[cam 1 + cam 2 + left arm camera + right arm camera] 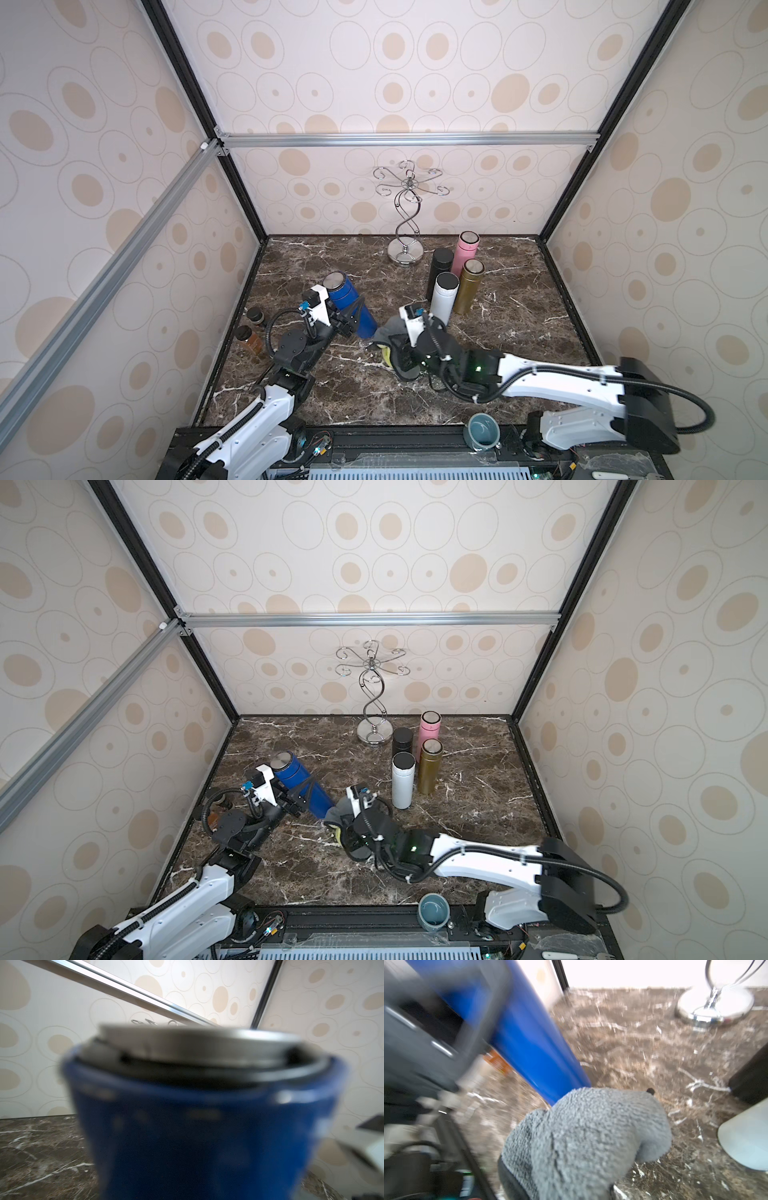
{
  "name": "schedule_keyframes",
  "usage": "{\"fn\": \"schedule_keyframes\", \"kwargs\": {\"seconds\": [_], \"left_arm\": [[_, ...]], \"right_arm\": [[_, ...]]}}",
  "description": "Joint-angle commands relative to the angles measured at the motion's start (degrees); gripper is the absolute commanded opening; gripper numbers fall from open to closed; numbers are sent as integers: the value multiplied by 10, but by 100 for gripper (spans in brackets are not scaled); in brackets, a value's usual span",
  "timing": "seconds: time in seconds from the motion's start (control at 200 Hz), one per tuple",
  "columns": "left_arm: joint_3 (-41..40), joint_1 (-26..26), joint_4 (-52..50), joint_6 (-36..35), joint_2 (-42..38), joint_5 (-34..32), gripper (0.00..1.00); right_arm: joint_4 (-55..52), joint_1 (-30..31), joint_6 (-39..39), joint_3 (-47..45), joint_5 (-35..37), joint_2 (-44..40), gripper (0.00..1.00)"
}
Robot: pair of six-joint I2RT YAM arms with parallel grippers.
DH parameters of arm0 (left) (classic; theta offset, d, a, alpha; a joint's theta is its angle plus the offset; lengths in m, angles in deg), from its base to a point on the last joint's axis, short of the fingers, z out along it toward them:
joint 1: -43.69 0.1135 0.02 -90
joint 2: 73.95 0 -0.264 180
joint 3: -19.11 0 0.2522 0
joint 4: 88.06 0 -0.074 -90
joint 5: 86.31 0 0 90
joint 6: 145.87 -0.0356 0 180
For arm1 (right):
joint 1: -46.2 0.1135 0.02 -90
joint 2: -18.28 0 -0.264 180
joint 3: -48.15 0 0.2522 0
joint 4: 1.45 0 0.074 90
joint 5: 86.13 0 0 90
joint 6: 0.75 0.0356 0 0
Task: Wipe the surface of the thermos
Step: Wipe the dirt from the surface of the thermos.
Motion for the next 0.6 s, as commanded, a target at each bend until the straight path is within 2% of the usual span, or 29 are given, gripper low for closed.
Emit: {"fn": "schedule_keyframes", "kwargs": {"seconds": [0.0, 0.11, 0.17, 0.3, 0.37, 0.395, 0.595], "left_arm": [[41, 8, 72, -16, 1, 116, 0], [51, 32, 111, 1, 11, 241, 0], [64, 42, 155, 36, 40, 315, 0], [71, 51, 379, 183, 129, 423, 0], [73, 57, 516, 284, 178, 461, 0], [80, 58, 529, 303, 190, 474, 0], [79, 54, 530, 305, 192, 491, 0]], "right_arm": [[-77, -32, 36, -21, -59, -76, 0], [-107, -59, 44, -26, -74, -139, 0], [-107, -78, 42, -24, -80, -157, 0], [-62, -121, 42, -21, -139, -163, 0], [-25, -151, 56, -21, -191, -151, 0], [-10, -161, 65, -22, -209, -145, 0], [65, -215, 98, -2, -306, -86, 0]]}}
